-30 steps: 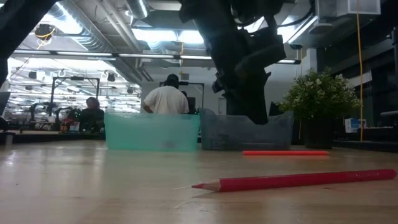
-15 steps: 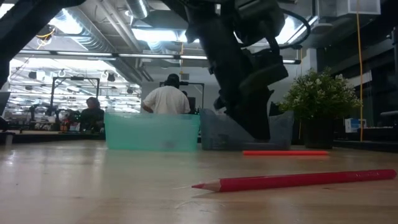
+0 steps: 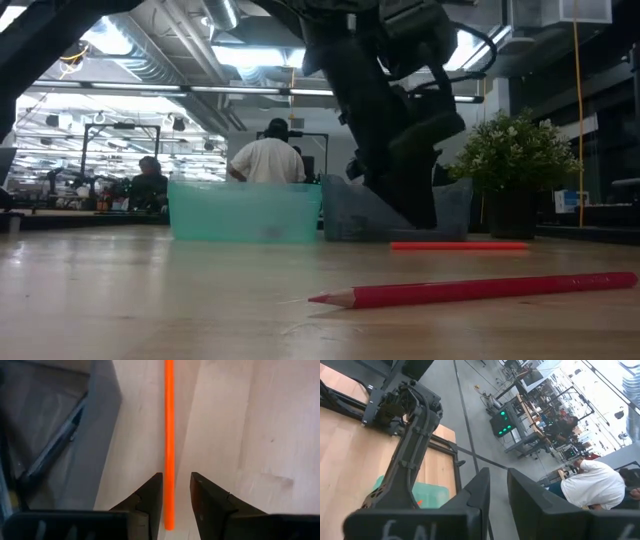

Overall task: Sort pens & pencils
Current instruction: Put the orange colored pencil into the green bin

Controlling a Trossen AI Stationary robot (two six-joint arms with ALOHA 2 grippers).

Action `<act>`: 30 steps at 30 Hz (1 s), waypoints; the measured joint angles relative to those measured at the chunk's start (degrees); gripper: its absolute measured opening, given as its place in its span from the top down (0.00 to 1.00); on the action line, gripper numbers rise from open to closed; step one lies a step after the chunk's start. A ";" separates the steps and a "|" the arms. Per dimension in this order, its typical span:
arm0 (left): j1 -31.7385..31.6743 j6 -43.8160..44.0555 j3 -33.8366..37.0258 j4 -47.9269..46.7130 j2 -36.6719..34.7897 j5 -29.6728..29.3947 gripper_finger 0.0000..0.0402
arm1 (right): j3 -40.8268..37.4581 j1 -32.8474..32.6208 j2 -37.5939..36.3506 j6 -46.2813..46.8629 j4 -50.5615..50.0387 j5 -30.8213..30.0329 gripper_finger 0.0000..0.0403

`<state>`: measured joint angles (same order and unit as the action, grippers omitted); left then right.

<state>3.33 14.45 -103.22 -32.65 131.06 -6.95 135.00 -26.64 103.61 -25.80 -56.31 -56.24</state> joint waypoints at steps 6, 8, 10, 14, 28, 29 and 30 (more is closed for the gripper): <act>-0.13 0.00 -0.05 0.72 0.91 0.02 0.77 | 0.00 0.01 0.02 0.09 -0.02 2.50 0.83; -0.24 0.00 0.13 -0.07 1.12 0.01 0.77 | 0.00 -0.01 0.02 0.11 -0.02 3.56 0.83; -0.40 0.00 0.02 0.74 1.34 -0.03 0.77 | 0.00 -0.01 0.02 0.13 -0.02 3.66 0.83; -0.70 -0.01 0.11 0.64 1.88 -0.01 0.77 | 0.00 -0.01 0.02 0.15 -0.02 3.66 0.83; -0.69 -0.08 -0.12 1.16 3.01 2.01 0.77 | 0.00 -0.01 0.07 0.17 0.57 3.99 0.83; -0.58 -0.08 -0.23 1.18 3.49 2.05 0.77 | 0.00 -0.01 0.07 0.17 0.66 3.99 0.83; -0.50 -0.06 -0.26 1.08 3.61 2.00 0.77 | 0.00 -0.01 0.07 0.17 0.77 3.99 0.83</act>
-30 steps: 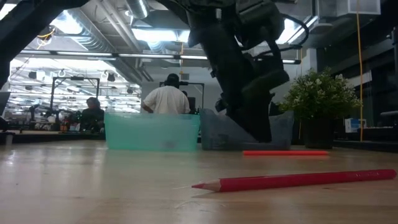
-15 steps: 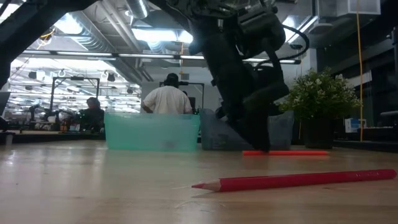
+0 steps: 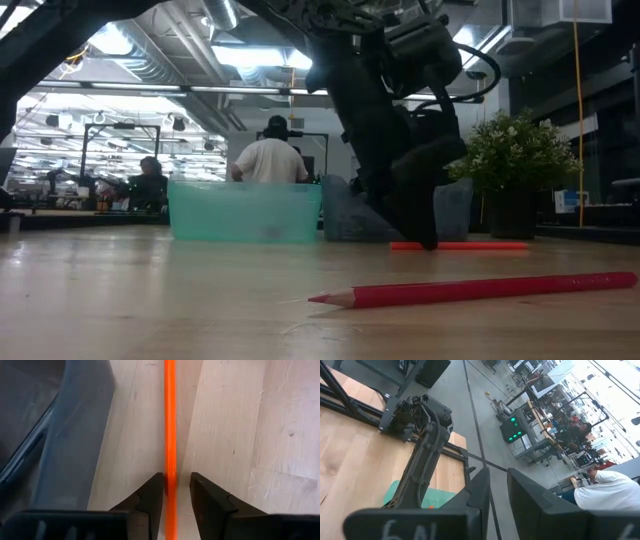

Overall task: Sort pens & pencils
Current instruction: Put the orange colored pencil into the green bin

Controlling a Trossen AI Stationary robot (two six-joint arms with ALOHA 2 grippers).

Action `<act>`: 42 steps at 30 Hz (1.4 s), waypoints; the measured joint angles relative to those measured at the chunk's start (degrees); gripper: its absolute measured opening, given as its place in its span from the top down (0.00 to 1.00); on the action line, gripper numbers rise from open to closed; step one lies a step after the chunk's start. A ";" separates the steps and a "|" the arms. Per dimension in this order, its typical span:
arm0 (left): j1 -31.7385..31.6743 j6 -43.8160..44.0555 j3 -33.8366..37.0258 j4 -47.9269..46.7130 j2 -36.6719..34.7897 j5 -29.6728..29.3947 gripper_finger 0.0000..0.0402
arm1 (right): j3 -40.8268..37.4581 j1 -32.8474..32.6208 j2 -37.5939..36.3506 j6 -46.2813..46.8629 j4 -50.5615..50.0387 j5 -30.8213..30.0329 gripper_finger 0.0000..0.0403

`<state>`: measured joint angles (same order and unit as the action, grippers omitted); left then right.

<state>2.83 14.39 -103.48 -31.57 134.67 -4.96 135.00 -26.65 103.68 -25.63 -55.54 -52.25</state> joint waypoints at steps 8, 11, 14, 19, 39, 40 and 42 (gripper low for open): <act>0.35 0.04 0.08 -0.65 0.28 -0.73 0.79 | 0.00 0.00 0.00 -0.17 0.60 0.06 0.83; 0.69 0.04 0.11 -1.08 0.36 -0.80 0.82 | 0.00 0.02 0.00 -0.22 0.77 0.75 0.83; 1.03 0.04 0.11 -1.20 0.37 -1.31 0.87 | 0.00 0.03 0.00 -0.31 0.98 0.98 0.83; 1.37 0.03 0.13 -1.39 0.33 -1.74 0.94 | 0.00 0.24 0.00 -0.37 1.12 0.98 0.83; 3.91 2.16 0.13 -5.65 0.26 -2.49 0.96 | 0.00 0.24 0.00 -0.39 1.81 0.94 0.83; 4.07 2.53 0.13 -6.07 0.24 -2.49 0.96 | 0.00 0.24 0.00 -0.39 1.81 0.94 0.83; 4.45 3.11 0.13 -6.87 0.20 -2.50 0.96 | 0.00 0.24 0.00 -0.39 1.81 0.94 0.83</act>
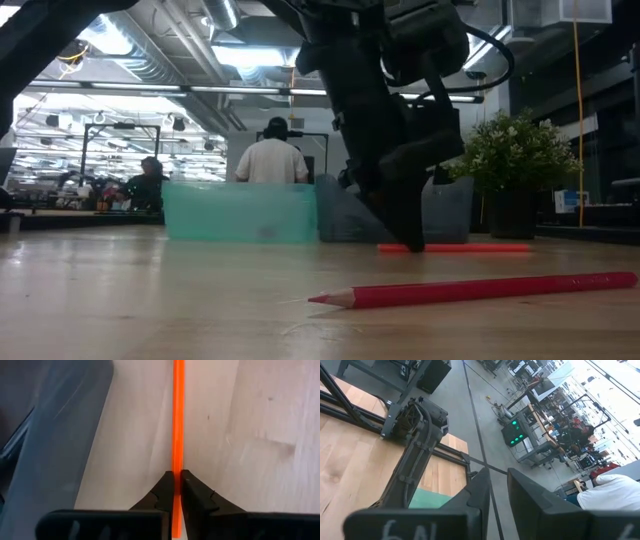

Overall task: Sort pens & pencils
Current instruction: Put the orange colored pencil into the green bin

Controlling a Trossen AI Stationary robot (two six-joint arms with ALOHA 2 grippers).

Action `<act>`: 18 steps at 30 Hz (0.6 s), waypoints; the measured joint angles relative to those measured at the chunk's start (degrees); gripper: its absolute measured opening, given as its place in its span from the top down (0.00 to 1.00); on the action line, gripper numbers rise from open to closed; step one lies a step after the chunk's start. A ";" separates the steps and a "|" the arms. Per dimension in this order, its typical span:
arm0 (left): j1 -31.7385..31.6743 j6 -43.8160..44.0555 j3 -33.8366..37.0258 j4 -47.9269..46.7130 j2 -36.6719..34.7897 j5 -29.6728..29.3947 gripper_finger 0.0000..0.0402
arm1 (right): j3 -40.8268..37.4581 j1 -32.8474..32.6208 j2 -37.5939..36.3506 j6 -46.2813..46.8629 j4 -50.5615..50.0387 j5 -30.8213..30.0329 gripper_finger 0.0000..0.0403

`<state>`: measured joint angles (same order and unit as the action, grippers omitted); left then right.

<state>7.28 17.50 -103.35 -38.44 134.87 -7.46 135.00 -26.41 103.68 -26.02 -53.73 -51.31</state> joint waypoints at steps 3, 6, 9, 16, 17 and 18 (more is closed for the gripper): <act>0.52 0.15 -0.02 -0.79 -0.03 -0.76 0.96 | 0.00 0.00 0.00 0.00 0.20 -0.02 0.83; 0.62 0.19 -0.02 -1.00 -0.05 -0.77 0.96 | 0.00 0.00 0.00 0.00 0.39 -0.03 0.83; 0.67 0.32 -0.02 -1.04 -0.05 -0.78 0.96 | 0.00 0.00 0.00 0.00 0.39 -0.04 0.83; 0.96 0.04 -0.45 -2.29 -0.32 -0.80 0.96 | 0.00 0.00 0.00 0.00 0.37 -0.10 0.83; 1.10 -0.20 -1.26 -3.29 -0.28 -1.08 0.96 | 0.00 0.00 0.00 0.00 0.37 -0.12 0.83; 1.37 -0.60 -2.08 -4.24 -0.24 -1.71 0.96 | 0.00 0.00 0.00 0.00 0.36 -0.17 0.83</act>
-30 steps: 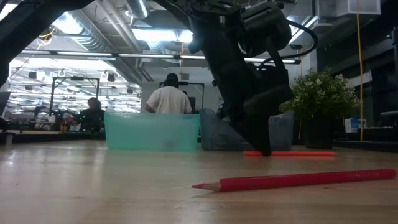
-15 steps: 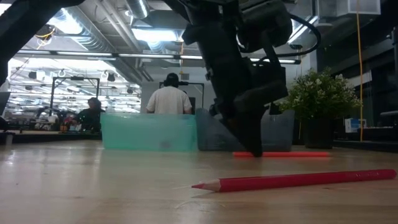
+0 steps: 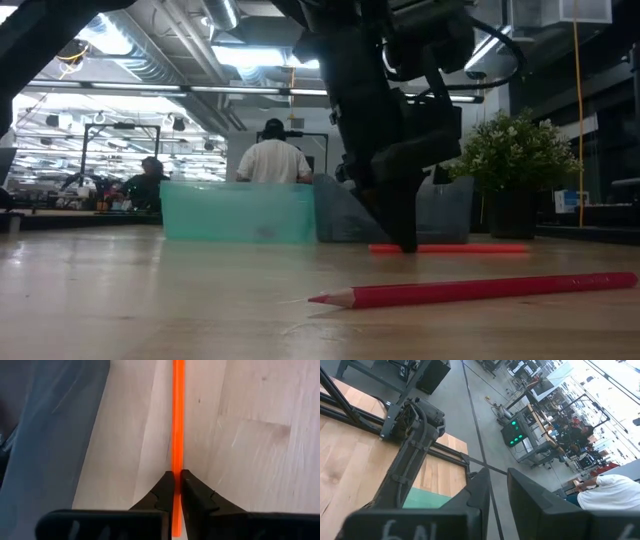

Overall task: Sort pens & pencils
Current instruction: Put the orange colored pencil into the green bin

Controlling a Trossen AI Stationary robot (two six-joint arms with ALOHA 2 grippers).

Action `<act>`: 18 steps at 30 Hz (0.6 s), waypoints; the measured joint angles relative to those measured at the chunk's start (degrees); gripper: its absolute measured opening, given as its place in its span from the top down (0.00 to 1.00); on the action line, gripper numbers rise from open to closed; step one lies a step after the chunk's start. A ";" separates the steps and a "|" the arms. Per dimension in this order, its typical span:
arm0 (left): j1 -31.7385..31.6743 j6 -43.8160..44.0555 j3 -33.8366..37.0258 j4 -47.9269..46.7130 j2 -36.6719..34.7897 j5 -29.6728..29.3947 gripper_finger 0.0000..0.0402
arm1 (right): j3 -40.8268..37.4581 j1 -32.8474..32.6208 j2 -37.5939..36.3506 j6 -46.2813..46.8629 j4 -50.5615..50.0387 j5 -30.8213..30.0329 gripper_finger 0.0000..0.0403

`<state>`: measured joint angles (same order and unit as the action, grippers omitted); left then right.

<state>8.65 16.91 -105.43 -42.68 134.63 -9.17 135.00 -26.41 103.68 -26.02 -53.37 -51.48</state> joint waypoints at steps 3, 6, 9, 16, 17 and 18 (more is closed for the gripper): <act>0.73 -0.92 -1.47 -1.50 0.21 -1.80 0.96 | 0.00 0.00 0.00 0.00 -0.15 0.00 0.83; 1.15 -0.96 -3.12 -3.89 0.44 -1.83 0.96 | 0.00 0.00 0.00 0.00 -0.38 0.00 0.83; 1.62 -0.93 -3.52 -4.96 0.48 -1.76 0.96 | 0.00 0.00 0.00 0.00 -0.38 0.00 0.83; 2.80 0.62 -3.64 -5.92 0.45 -2.47 0.96 | 0.00 0.00 0.00 0.01 -0.37 0.00 0.83; 3.00 0.85 -3.65 -5.95 0.44 -2.47 0.96 | 0.00 0.00 0.00 0.00 -0.36 0.00 0.83; 3.17 1.01 -3.65 -6.09 0.43 -2.45 0.96 | 0.00 0.00 0.00 0.01 -0.36 0.00 0.83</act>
<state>11.83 17.91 -109.08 -48.76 135.06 -11.63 135.00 -26.41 103.68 -26.01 -53.74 -51.48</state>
